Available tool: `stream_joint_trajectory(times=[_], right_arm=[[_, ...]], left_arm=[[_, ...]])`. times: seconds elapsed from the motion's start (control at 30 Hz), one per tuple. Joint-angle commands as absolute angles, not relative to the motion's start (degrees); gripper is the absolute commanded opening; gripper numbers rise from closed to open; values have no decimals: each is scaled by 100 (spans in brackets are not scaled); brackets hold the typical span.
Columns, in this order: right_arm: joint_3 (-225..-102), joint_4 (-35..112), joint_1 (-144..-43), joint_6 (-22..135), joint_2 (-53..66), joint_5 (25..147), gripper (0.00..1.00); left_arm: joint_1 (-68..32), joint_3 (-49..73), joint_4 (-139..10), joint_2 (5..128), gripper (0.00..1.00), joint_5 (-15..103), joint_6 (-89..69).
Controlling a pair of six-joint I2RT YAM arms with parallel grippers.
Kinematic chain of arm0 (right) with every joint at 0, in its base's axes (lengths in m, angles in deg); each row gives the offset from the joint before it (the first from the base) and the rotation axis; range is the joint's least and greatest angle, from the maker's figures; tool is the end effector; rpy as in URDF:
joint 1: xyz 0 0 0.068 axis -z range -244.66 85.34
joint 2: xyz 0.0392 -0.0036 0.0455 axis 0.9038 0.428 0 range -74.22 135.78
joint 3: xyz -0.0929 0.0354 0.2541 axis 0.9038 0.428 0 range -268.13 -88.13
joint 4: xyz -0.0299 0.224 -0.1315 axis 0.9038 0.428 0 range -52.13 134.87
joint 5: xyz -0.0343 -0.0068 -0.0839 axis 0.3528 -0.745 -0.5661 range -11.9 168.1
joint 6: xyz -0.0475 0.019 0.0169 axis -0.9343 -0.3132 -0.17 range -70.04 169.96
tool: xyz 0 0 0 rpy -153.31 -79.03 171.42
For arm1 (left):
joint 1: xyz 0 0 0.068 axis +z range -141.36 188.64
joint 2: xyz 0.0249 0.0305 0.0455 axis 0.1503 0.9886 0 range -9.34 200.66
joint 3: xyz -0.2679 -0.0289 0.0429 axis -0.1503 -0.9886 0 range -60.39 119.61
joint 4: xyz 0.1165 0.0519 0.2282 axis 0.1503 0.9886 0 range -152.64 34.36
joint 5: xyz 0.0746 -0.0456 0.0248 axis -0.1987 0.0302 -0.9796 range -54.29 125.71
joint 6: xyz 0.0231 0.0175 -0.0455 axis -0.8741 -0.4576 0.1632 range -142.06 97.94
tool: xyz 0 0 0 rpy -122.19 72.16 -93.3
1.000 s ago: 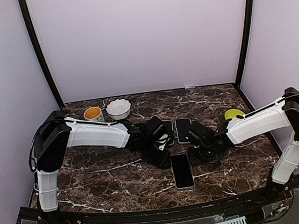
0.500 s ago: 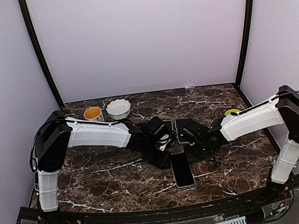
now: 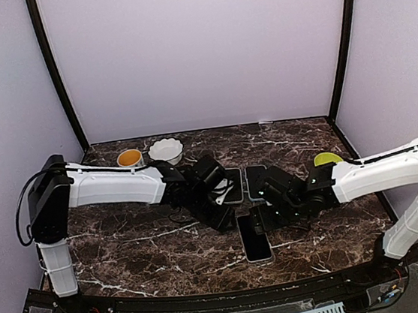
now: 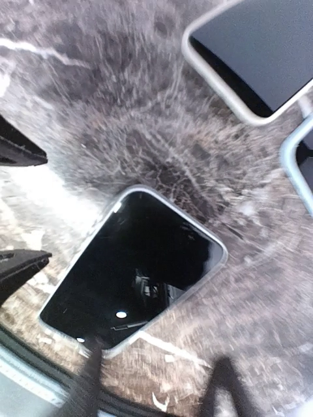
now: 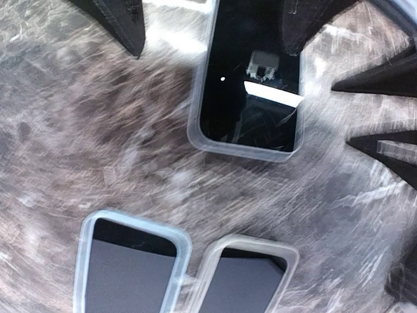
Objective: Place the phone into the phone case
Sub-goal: Adjust the phone with the phone case.
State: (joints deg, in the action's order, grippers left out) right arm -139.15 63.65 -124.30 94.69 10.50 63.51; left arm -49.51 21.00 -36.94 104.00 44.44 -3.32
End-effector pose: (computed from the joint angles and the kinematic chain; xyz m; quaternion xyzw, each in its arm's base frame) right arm 0.1533 0.2439 0.1971 -0.0910 0.9532 0.1311 0.2568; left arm 0.2184 -0.3619 0.1849 0.3428 0.8944 -0.2299 0.1721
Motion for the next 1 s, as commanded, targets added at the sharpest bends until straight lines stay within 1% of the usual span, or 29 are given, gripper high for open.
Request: stream_joint_trajectory(times=[0.0, 0.17, 0.27, 0.33, 0.43, 0.57, 0.67, 0.83, 0.97], right_arm=[[-13981, 6468, -13003, 10108, 1201, 6152, 79], [-14631, 7304, -13479, 10369, 1904, 5515, 81], [-14861, 7529, -13610, 10388, 2207, 5520, 90], [-14914, 7532, -13648, 10430, 2312, 5564, 93], [-14955, 7588, -13651, 10500, 2383, 5566, 94], [-14890, 7611, -13653, 10526, 2369, 5578, 89], [-14799, 7568, -13671, 10482, 2360, 5726, 89], [-14768, 7565, -13719, 10444, 2353, 5820, 93], [-14837, 7512, -13740, 10353, 2286, 5818, 93]], left_arm=[[-4649, 1873, -3438, 9573, 45, 4218, -507], [-4051, 1297, -3524, 8991, 51, 4158, -484], [-3879, 1082, -3604, 8600, 56, 4006, -557], [-3843, 986, -3627, 8439, 58, 3890, -621], [-3824, 893, -3659, 8305, 59, 3843, -676], [-3829, 833, -3704, 8320, 59, 3901, -708], [-3826, 818, -3721, 8359, 59, 3926, -720], [-3827, 800, -3773, 8388, 59, 3973, -722], [-3826, 778, -3808, 8408, 59, 4034, -709]])
